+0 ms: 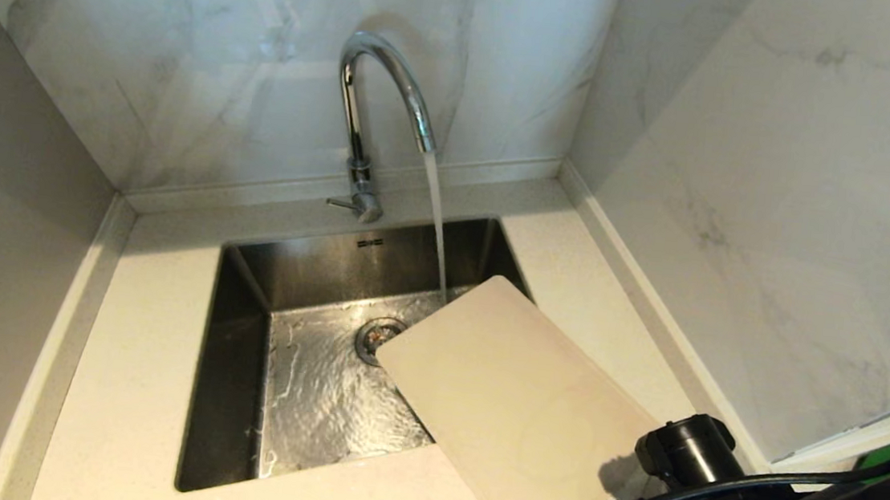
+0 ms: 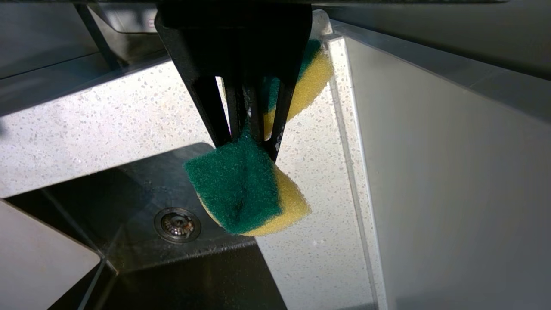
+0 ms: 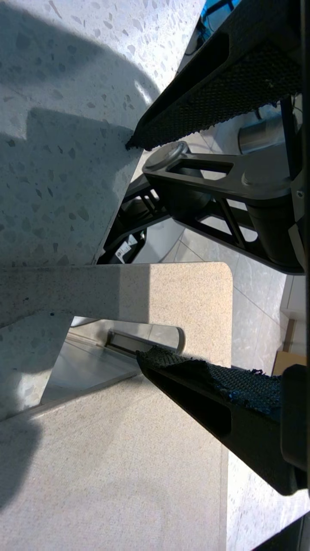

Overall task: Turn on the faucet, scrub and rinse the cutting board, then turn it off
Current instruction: Pick up the cutting board

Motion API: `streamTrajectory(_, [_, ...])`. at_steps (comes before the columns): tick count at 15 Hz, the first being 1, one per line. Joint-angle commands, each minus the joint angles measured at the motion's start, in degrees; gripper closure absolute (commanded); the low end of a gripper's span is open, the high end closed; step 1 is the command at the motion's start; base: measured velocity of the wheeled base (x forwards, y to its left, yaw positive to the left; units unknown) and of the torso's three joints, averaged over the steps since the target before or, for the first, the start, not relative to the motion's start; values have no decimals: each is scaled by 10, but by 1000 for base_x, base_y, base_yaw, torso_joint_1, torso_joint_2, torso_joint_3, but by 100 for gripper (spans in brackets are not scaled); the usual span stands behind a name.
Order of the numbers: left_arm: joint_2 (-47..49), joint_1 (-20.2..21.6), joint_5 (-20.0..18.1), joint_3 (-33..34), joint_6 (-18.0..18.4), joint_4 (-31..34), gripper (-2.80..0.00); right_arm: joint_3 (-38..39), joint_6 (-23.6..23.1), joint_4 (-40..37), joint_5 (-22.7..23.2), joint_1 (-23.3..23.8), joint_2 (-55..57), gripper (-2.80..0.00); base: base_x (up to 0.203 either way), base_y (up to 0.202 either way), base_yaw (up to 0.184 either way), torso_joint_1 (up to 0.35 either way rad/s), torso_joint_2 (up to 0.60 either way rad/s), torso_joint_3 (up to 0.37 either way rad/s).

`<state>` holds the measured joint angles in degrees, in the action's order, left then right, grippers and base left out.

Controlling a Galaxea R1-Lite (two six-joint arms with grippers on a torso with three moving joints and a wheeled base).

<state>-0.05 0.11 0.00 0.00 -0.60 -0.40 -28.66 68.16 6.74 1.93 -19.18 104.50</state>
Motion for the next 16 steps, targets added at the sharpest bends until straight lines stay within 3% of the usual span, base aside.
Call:
streamTrajectory(1, [0,0,0,0,0,0,0,-2,3,2,1,-7,-19,-280,0,0,0,0,0,0])
streamTrajectory(16, [0,0,0,0,0,0,0,13,2,0,-1,-10,-73,-280,0,0,0,0,0,0])
